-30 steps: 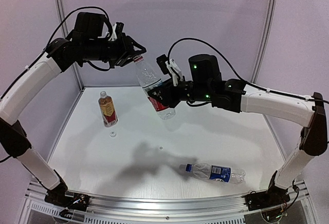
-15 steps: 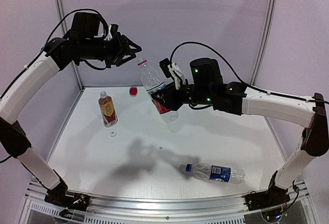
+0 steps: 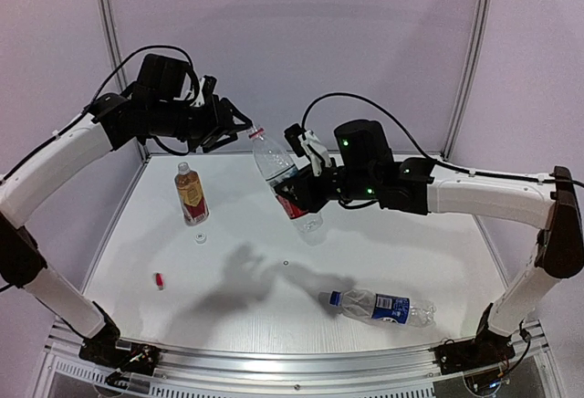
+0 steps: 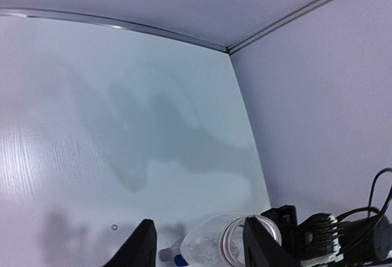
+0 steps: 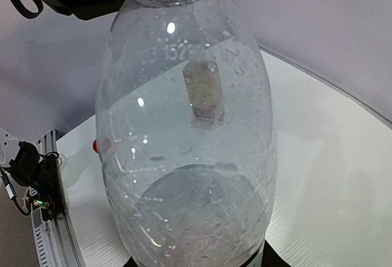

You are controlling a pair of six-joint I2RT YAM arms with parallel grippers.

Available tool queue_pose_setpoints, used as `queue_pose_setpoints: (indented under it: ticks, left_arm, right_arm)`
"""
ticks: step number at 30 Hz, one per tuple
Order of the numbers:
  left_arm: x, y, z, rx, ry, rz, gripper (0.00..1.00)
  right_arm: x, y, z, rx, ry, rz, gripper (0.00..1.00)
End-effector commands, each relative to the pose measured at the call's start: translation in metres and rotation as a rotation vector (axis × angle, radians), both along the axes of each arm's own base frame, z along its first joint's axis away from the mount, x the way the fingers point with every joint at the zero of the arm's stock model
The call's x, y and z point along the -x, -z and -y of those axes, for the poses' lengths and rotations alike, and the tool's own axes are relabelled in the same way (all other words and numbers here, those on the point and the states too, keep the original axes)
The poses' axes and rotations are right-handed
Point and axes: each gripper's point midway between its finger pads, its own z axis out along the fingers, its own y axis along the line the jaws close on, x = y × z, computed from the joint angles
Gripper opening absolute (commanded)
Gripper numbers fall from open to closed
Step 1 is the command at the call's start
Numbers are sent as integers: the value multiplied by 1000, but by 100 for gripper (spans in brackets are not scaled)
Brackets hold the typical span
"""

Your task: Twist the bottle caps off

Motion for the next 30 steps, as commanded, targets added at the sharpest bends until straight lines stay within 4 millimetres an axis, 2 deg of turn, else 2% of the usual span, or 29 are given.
queue_pose_setpoints:
  ticks: [1,3,7,11,15,22,27,30]
  left_arm:
    - [14,-15,-10,-30,71,133,55]
    - [18,-15,-17,-37,85,164,65]
    - [28,-35,-39,-32,90,261,82]
    - [43,-53,-49,-40,138,352,91]
    - [59,-56,-46,-28,209,381,98]
    - [73,-58,-26,-39,281,413,97]
    - [66,-50,-9,-74,299,392,93]
    - [65,-55,3,-46,318,413,91]
  right_arm:
    - [2,-12,10,-31,25,6,38]
    - [2,-10,10,-29,25,4,38]
    - [3,-10,10,-31,20,3,38]
    - [3,-16,6,-52,9,4,38]
    - [4,-29,0,-82,-11,8,38]
    - [9,-55,-8,-142,-61,20,38]
    - [13,-62,-9,-162,-80,12,38]
    - [18,-63,-11,-175,-106,-1,38]
